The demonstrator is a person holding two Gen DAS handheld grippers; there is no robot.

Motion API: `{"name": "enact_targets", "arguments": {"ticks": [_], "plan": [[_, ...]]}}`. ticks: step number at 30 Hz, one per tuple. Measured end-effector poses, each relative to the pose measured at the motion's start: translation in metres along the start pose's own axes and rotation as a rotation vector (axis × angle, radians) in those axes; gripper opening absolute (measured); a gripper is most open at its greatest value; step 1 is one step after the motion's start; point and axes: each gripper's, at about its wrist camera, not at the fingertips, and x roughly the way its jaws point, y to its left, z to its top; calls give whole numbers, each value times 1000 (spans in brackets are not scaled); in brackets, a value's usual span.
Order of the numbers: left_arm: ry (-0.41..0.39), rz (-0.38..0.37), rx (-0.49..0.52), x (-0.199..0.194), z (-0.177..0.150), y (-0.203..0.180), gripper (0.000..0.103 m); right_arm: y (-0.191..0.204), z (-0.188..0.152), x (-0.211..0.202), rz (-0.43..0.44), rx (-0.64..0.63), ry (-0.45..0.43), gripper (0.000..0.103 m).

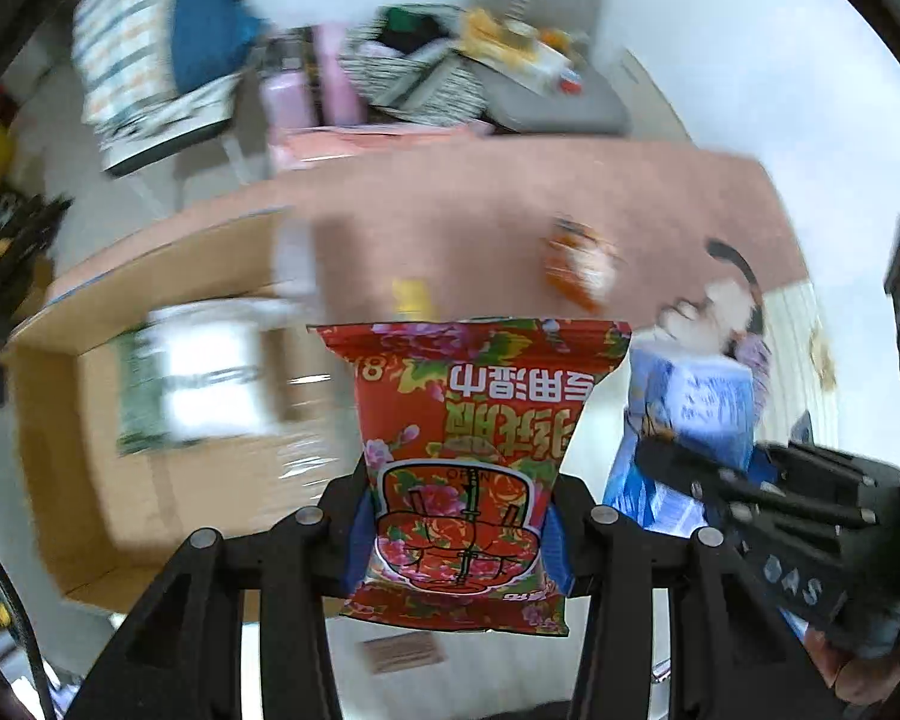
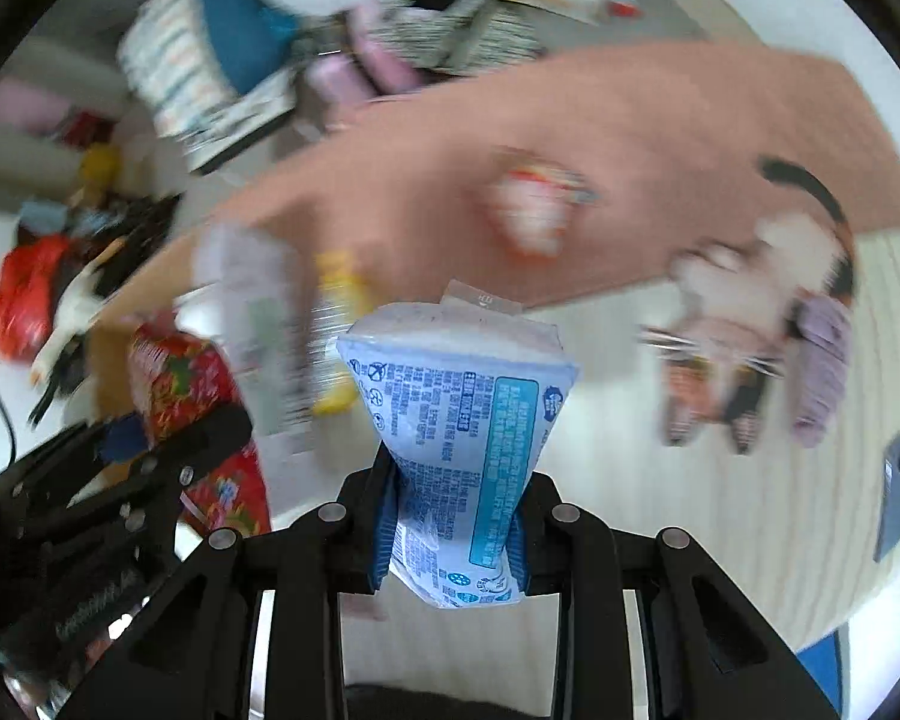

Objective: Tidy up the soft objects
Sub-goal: 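Lower both held items into the box and open both tools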

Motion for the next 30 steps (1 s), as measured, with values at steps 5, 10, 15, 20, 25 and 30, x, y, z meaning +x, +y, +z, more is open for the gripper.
{"name": "enact_targets", "arguments": {"ticks": [5, 10, 15, 20, 25, 30], "plan": [[-7, 108, -108, -7, -11, 100, 41, 117, -14, 25, 38, -160, 33, 31], [46, 172, -215, 16, -7, 195, 41, 192, -26, 78, 0, -237, 87, 31], [105, 188, -259, 55, 6, 252, 41, 220, -27, 139, -38, -260, 167, 31], [160, 176, -244, 89, 21, 266, 42, 214, -27, 188, -81, -259, 226, 31], [211, 162, -220, 110, 31, 273, 42, 213, -32, 211, -112, -254, 262, 31], [252, 157, -240, 128, 38, 278, 46, 210, -33, 232, -136, -245, 293, 54]]}}
